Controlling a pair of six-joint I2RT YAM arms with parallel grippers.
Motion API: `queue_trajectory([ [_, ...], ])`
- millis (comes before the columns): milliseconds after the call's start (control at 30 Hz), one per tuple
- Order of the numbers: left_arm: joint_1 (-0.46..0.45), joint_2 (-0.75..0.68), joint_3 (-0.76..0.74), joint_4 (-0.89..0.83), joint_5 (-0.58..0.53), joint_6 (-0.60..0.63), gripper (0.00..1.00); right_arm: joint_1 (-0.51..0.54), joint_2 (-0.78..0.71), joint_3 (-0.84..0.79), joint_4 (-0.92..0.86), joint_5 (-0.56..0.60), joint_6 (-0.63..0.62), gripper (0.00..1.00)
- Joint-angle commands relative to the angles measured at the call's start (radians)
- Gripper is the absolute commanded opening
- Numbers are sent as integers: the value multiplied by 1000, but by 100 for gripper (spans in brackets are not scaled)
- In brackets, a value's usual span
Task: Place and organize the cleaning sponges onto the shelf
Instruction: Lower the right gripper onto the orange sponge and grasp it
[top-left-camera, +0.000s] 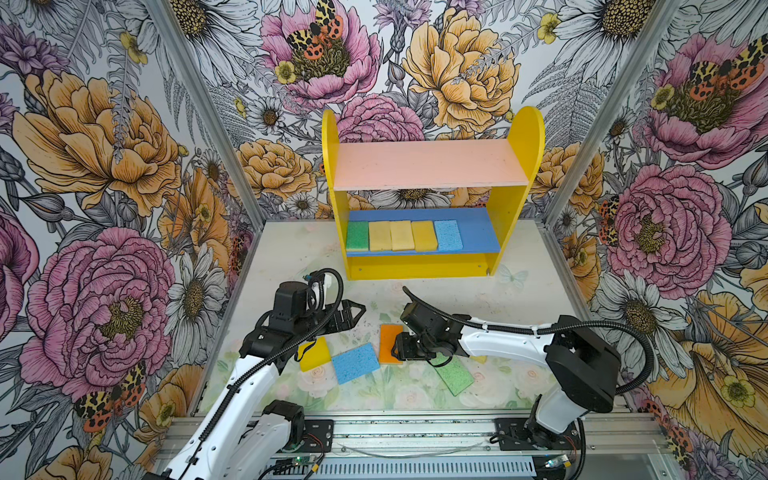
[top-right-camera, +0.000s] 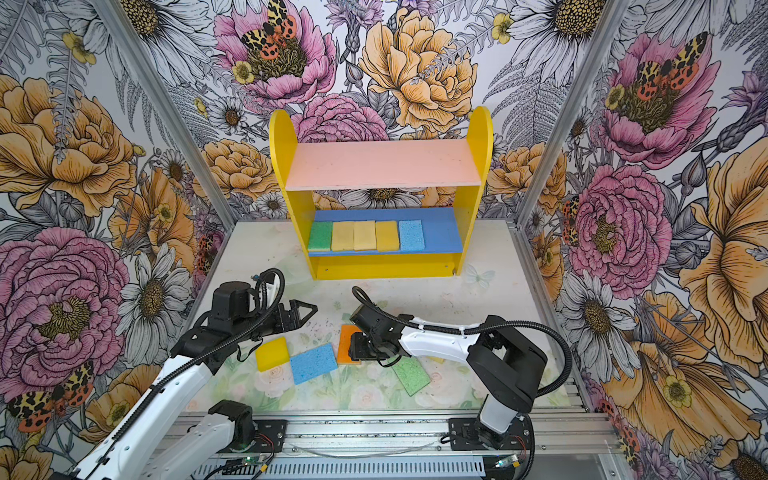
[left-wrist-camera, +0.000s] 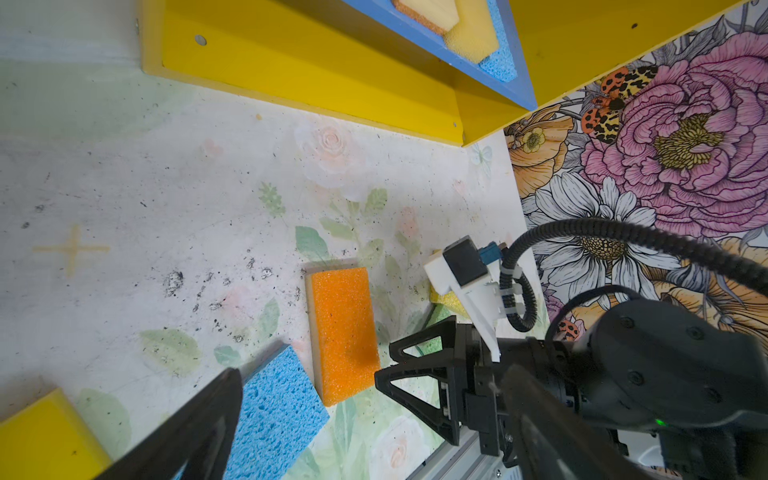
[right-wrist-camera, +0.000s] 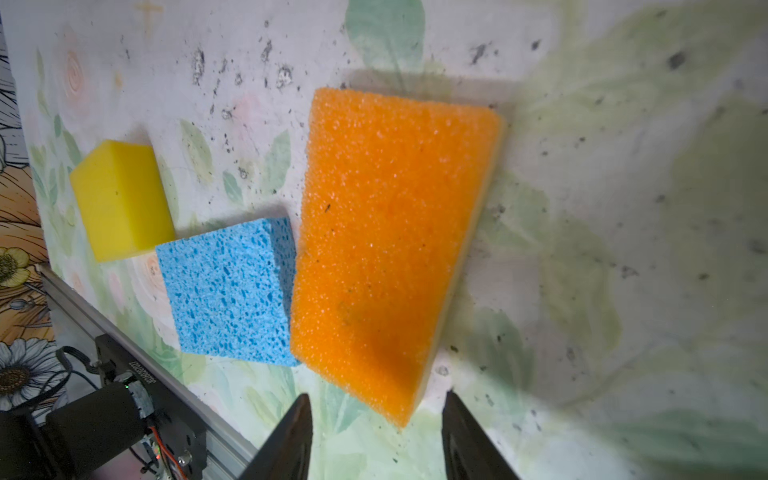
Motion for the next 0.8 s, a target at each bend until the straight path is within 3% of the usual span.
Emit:
queue_trajectory([
  [0, -13, -17, 2, -7, -31, 19, 99, 0, 26, 27, 26, 22, 11, 46],
  [267, -20, -19, 2, -11, -41, 18, 99, 2, 71, 27, 32, 18, 13, 36],
  [467, -32, -19, 3, -13, -49, 14, 99, -1, 80, 21, 39, 26, 11, 22],
  [600, -35, -14, 6, -13, -33, 4, 99, -1, 56, 13, 44, 29, 7, 10],
  [767, -26, 10, -4, 16, 35, -87, 99, -20, -24, -22, 44, 48, -4, 4],
])
